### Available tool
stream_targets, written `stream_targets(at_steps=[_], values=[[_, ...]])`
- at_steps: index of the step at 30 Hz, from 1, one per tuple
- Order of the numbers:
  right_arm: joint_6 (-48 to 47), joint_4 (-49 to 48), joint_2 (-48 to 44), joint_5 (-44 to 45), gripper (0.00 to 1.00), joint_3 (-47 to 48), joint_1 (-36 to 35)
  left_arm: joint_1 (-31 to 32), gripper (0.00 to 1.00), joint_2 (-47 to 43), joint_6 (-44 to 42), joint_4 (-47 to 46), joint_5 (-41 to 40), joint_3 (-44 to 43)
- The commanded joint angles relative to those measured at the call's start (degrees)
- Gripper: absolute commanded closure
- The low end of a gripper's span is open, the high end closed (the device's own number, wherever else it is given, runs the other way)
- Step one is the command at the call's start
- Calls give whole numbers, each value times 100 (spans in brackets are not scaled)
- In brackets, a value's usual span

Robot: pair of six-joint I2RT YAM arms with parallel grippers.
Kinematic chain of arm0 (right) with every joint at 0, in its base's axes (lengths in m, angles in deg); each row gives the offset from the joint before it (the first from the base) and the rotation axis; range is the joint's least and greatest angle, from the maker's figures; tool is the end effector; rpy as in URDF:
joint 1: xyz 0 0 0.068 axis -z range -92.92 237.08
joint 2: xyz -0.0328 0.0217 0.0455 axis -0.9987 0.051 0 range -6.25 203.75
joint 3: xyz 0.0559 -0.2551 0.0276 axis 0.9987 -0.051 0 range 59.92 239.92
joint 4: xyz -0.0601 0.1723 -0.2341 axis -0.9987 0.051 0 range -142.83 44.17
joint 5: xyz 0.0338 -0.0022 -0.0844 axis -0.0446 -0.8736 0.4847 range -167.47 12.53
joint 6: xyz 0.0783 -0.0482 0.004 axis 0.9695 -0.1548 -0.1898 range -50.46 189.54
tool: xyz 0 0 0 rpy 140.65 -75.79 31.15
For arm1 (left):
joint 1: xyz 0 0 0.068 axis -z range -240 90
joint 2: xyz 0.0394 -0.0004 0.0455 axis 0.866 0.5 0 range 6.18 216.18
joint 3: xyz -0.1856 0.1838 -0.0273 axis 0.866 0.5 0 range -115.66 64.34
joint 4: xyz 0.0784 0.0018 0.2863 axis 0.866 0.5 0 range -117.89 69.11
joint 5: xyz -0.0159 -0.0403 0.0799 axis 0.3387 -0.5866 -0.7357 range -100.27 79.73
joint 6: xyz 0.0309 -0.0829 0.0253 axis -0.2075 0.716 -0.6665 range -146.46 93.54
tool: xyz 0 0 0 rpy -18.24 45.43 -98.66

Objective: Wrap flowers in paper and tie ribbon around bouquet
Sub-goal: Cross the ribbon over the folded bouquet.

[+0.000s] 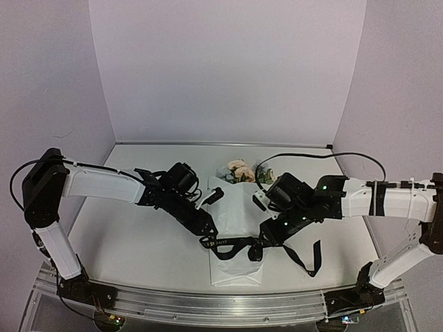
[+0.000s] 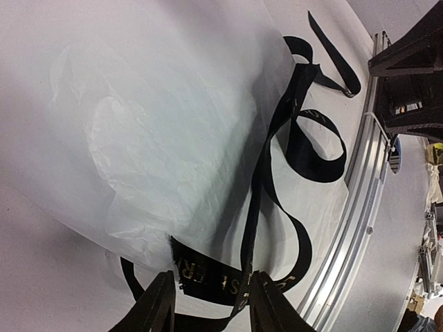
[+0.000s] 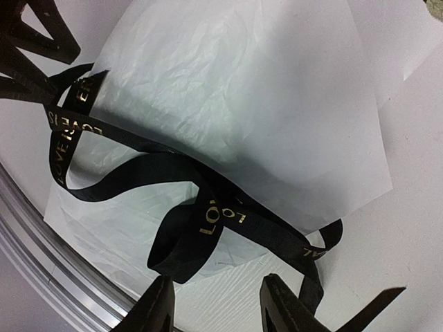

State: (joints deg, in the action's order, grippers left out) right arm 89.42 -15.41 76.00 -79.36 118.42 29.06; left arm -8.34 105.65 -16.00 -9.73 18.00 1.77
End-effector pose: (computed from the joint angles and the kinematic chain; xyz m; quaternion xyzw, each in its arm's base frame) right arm 0.1800 0.2932 0.1686 -0.3203 0.9139 0.1690 0.1836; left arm 0.2222 -0.3441 0.1216 0.3941 0.8400 -0.3498 0.1293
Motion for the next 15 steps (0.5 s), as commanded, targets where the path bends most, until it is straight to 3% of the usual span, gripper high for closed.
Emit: stream_targets(at_steps=[1,15], values=[[-20,26,-204,145,56,-93,64,14,61,244,-42,255,-85,-348],[50,2,-287,96,55,-202,131,135,65,545,-53,489,-547,-594]])
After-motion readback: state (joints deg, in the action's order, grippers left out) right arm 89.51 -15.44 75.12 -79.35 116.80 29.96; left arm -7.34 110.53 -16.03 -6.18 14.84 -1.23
